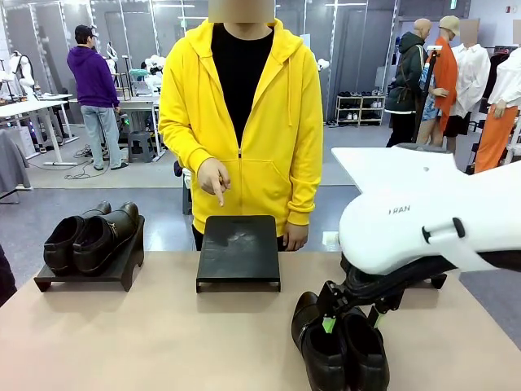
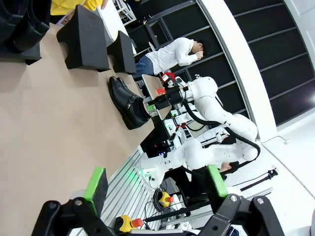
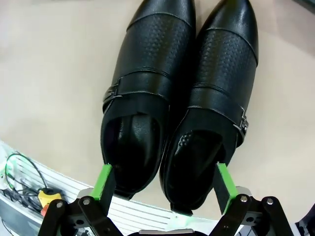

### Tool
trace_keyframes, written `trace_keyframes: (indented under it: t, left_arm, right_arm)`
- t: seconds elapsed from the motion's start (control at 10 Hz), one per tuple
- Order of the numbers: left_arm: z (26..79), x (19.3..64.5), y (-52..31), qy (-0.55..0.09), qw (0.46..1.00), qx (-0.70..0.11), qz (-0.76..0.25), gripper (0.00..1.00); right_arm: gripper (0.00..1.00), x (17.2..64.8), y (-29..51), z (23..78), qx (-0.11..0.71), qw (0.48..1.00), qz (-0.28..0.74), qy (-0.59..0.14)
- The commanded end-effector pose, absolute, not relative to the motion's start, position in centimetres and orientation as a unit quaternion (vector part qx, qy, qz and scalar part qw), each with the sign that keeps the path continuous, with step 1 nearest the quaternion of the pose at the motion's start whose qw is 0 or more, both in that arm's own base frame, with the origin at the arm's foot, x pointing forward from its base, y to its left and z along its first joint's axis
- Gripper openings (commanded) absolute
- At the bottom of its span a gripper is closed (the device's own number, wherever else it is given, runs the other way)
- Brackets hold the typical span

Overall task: Place the shoes on the stand as instructed by the person.
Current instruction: Pick up another pair of Shoes and place it on the Shoes Stand indicated by the person.

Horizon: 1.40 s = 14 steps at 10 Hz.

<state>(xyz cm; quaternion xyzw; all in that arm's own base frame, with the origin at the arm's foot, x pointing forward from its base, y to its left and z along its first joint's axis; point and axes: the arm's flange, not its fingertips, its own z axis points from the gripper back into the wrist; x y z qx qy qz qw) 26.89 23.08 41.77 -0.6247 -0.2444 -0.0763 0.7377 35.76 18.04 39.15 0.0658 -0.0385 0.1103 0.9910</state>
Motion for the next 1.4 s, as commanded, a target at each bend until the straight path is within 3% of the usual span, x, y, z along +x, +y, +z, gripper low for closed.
trace_keyframes:
  t: [0.0,0.5,0.7,0.8,0.9,1.0,1.1,1.2,1.3]
  left_arm:
    - [42.1,26.4,23.0,-0.241,0.737,-0.626,-0.082,1.00]
    - [42.1,26.4,23.0,-0.241,0.737,-0.626,-0.082,1.00]
    - [42.1,26.4,23.0,-0.241,0.737,-0.626,-0.082,1.00]
    - [42.1,26.4,23.0,-0.241,0.737,-0.626,-0.082,1.00]
    - [42.1,26.4,23.0,-0.241,0.737,-0.626,-0.082,1.00]
    - [42.1,26.4,23.0,-0.241,0.737,-0.626,-0.082,1.00]
    - [42.1,26.4,23.0,-0.241,0.737,-0.626,-0.082,1.00]
    - [42.1,26.4,23.0,-0.241,0.737,-0.626,-0.082,1.00]
    - [42.1,26.4,23.0,-0.241,0.737,-0.626,-0.082,1.00]
  right_arm:
    - [1.00,36.0,19.6,38.0,0.042,0.994,0.096,-0.038]
    - [1.00,36.4,21.2,35.4,0.022,0.996,0.078,-0.034]
    - [0.52,36.5,21.4,34.7,0.017,0.997,0.075,-0.031]
    - [0.16,36.6,21.4,34.5,0.013,0.997,0.070,-0.028]
    - [0.00,36.7,21.5,34.5,0.008,0.998,0.064,-0.029]
    - [0.00,36.7,21.6,34.4,0.000,0.998,0.059,-0.031]
    - [0.12,36.5,21.8,34.3,-0.009,0.997,0.062,-0.034]
    - [0.03,36.3,22.0,33.9,-0.014,0.998,0.060,-0.030]
    - [0.00,36.2,22.0,33.5,-0.015,0.998,0.056,-0.027]
